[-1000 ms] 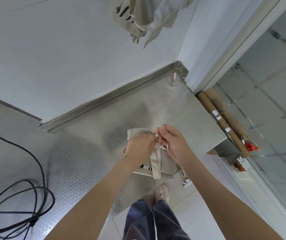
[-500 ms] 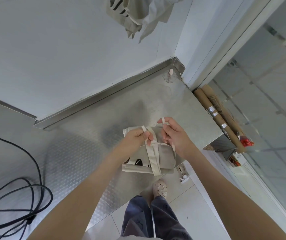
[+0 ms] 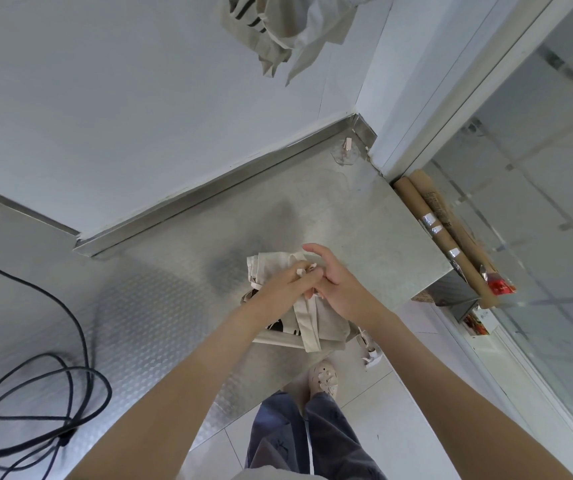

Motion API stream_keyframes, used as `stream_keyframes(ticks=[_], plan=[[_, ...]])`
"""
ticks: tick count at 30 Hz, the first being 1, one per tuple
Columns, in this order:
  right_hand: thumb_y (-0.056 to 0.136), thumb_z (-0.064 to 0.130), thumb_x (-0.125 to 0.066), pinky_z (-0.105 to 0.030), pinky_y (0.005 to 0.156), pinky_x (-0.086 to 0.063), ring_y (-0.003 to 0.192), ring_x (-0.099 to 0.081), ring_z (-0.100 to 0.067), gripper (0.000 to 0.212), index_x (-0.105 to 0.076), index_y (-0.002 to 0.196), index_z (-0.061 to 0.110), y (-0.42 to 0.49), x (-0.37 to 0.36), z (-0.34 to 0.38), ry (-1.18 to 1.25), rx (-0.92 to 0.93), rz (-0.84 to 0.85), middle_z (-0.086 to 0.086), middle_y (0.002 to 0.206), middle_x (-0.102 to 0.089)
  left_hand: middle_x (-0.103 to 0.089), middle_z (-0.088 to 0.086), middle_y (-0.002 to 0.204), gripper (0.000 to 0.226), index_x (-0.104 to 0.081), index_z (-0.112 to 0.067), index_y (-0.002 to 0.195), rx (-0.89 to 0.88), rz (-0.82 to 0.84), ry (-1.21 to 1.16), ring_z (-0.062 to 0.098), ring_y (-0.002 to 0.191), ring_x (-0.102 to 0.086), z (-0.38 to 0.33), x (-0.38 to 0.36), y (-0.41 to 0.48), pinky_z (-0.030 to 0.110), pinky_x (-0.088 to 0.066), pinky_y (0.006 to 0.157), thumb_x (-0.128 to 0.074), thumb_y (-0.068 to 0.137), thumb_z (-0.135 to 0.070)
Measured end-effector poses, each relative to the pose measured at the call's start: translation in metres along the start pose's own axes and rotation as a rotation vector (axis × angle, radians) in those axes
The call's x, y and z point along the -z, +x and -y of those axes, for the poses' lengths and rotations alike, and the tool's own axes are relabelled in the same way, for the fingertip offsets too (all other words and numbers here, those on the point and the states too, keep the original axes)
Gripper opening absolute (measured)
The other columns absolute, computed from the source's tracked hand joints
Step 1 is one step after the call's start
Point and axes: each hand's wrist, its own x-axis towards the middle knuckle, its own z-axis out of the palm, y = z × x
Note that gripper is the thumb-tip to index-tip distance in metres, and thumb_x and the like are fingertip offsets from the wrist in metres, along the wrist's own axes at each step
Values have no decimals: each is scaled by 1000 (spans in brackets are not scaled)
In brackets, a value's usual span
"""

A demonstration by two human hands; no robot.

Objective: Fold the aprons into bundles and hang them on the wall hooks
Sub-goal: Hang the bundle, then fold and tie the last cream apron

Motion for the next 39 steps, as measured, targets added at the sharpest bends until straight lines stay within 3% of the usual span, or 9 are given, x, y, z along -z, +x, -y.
stream_keyframes(ticks=[4, 7, 9, 15, 20, 24, 30, 33, 39], plan=[[100, 5, -43, -17, 79, -44, 72, -58, -1, 43, -31, 136, 24, 1, -3, -1, -2, -50, 5, 2, 72, -61, -58, 2, 64, 38, -58, -8, 82, -37, -172, 89, 16, 73, -58, 6, -1, 3, 42, -48, 83, -32, 105, -25], [100, 7, -43, -31, 94, -46, 80, -61, -2, 38, -31, 130, 27, 1, 2, -7, -35, -82, -19, 6, 72, -65, -52, -7, 55, 30, -56, -11, 82, -89, -173, -116, 2, 57, -50, 7, 3, 2, 17, -41, 65, -36, 104, -17], [100, 6, -40, -30, 96, -46, 83, -62, 1, 33, -35, 126, 26, 2, 4, -7, -72, -89, -32, 4, 79, -66, -45, -9, 54, 27, -57, -10, 82, -87, -155, -154, 0, 52, -40, 8, 8, 0, 13, -35, 60, -38, 102, -13], [100, 1, -34, -10, 76, -45, 83, -63, -5, 33, -44, 129, 15, -1, -2, -4, -219, -38, -97, -7, 91, -67, -62, -6, 67, 22, -53, -13, 76, -62, -65, 35, 0, 70, -59, 2, 18, -1, 15, -45, 75, -52, 94, 0], [101, 10, -36, -27, 71, -45, 73, -57, -15, 29, -50, 122, 24, -3, -1, 3, -260, -64, -112, 1, 74, -58, -60, -2, 73, 14, -57, -16, 81, -90, -161, 395, 11, 70, -55, -4, 15, -3, 25, -38, 67, -55, 91, -7], [104, 16, -34, -13, 41, -29, 38, -38, -1, 21, -54, 102, 10, -7, -1, 22, 51, -161, -161, -3, 63, -51, -57, 3, 62, 20, -56, -8, 82, -511, -451, 1023, 21, 61, -59, -2, 8, -1, 22, -31, 56, -69, 70, 3], [105, 20, -32, -28, 43, -9, 32, -20, -8, 45, -57, 69, 9, -1, 3, 25, 263, -345, -118, -7, 50, -54, -50, -3, 53, 23, -38, -17, 80, -765, -672, 1119, 15, 65, -39, 16, -1, 8, 25, -39, 54, -58, 70, -9], [105, 13, -30, -21, 39, -10, 31, -20, -3, 41, -56, 73, 6, -2, 3, 27, 387, -311, -41, 3, 47, -56, -49, -1, 51, 11, -43, -15, 76, -854, -746, 1111, 16, 67, -32, 13, 1, 9, 26, -29, 61, -53, 75, -12], [103, 18, -36, -21, 39, -8, 31, -19, -1, 33, -54, 78, 8, -2, 5, 19, 543, -283, -35, 10, 44, -47, -44, -3, 49, 46, -39, -16, 82, -880, -700, 1256, 19, 72, -34, 10, 5, 4, 27, -27, 63, -79, 61, -4]])
